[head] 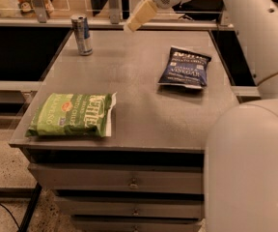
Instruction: Move redbull can near green jalapeno chip bag
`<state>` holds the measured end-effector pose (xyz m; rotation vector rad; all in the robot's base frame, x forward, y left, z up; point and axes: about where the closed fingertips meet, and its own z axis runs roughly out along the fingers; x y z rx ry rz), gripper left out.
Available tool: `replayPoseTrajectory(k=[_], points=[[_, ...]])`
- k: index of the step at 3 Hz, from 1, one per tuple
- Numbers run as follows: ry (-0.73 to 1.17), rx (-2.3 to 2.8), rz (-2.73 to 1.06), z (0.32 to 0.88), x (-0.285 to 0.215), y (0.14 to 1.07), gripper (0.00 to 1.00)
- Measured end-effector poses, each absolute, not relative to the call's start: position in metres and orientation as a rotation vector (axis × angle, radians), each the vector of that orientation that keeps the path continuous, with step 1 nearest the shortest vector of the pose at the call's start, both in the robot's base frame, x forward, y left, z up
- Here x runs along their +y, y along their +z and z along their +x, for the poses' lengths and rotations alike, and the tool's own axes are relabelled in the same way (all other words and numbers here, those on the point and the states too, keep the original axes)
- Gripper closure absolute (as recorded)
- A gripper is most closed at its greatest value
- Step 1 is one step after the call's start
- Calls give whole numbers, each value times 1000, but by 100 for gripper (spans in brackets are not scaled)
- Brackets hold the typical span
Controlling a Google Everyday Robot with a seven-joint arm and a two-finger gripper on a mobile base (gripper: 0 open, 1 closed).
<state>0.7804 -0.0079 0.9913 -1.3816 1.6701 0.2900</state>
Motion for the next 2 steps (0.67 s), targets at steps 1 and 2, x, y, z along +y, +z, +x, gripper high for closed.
replayPoseTrajectory(k=[1,2], points=[[343,1665,-1407,804,25,980,0],[386,1669,-1449,815,61,965,0]])
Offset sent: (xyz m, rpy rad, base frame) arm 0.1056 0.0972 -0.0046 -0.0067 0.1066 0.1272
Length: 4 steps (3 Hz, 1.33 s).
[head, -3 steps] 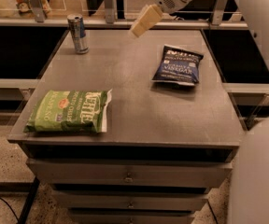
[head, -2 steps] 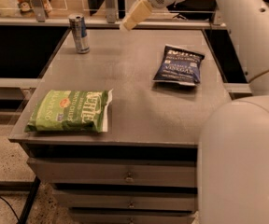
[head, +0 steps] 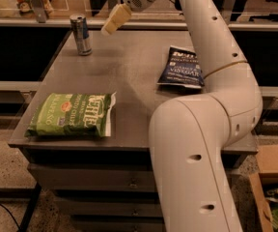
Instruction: Move redbull can near green jalapeno chip bag
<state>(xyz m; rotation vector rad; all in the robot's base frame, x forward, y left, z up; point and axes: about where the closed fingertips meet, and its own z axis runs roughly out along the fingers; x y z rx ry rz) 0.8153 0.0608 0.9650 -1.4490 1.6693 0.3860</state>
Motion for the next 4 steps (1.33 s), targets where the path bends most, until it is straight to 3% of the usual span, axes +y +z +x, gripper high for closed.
replayPoseTrajectory(k=[3,4], points=[[466,1651,-1435,835,103,932,0],[470,1573,-1396,860,142,912,0]])
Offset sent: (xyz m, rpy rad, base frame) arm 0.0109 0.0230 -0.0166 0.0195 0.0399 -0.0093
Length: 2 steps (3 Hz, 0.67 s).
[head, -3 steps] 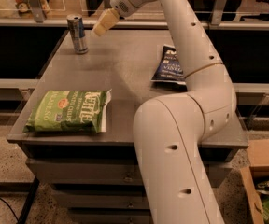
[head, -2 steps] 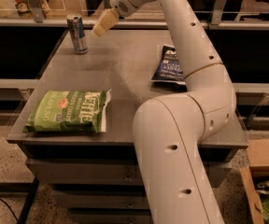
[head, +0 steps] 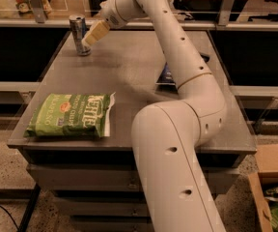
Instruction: Move redbull can near green jalapeno chip bag
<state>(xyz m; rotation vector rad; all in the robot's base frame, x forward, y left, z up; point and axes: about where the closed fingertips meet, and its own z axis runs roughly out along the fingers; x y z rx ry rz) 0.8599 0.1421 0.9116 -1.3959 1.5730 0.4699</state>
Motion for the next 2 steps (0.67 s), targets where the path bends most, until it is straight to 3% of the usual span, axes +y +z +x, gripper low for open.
replayPoseTrajectory(k=[2], points=[[436,1570,-1395,861,155,916,0]])
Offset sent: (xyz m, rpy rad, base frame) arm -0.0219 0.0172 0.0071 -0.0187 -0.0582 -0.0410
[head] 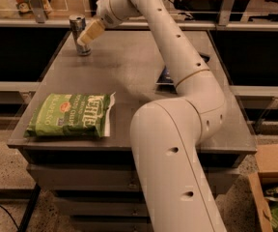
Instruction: Move redbull can near green jalapeno chip bag
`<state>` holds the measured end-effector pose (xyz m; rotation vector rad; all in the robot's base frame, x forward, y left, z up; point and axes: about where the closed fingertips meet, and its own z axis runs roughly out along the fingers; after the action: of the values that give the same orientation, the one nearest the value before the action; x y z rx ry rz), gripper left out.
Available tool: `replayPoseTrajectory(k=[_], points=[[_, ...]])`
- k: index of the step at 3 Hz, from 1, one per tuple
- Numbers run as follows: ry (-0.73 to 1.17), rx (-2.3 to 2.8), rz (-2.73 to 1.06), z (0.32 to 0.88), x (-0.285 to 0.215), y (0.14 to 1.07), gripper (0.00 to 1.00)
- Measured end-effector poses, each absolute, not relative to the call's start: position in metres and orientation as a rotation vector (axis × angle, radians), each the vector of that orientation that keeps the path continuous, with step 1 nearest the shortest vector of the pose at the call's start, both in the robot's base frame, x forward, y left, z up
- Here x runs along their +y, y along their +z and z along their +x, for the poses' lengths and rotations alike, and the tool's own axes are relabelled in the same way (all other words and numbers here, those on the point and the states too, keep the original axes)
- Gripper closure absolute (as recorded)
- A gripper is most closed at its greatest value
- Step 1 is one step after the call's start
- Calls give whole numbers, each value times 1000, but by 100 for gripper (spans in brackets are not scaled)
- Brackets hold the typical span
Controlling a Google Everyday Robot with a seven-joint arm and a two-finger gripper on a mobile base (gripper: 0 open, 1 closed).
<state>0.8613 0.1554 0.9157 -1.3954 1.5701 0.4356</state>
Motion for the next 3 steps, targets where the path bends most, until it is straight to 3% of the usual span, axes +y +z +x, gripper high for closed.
replayPoseTrajectory(k=[3], points=[[432,1635,-1383,847,160,904,0]])
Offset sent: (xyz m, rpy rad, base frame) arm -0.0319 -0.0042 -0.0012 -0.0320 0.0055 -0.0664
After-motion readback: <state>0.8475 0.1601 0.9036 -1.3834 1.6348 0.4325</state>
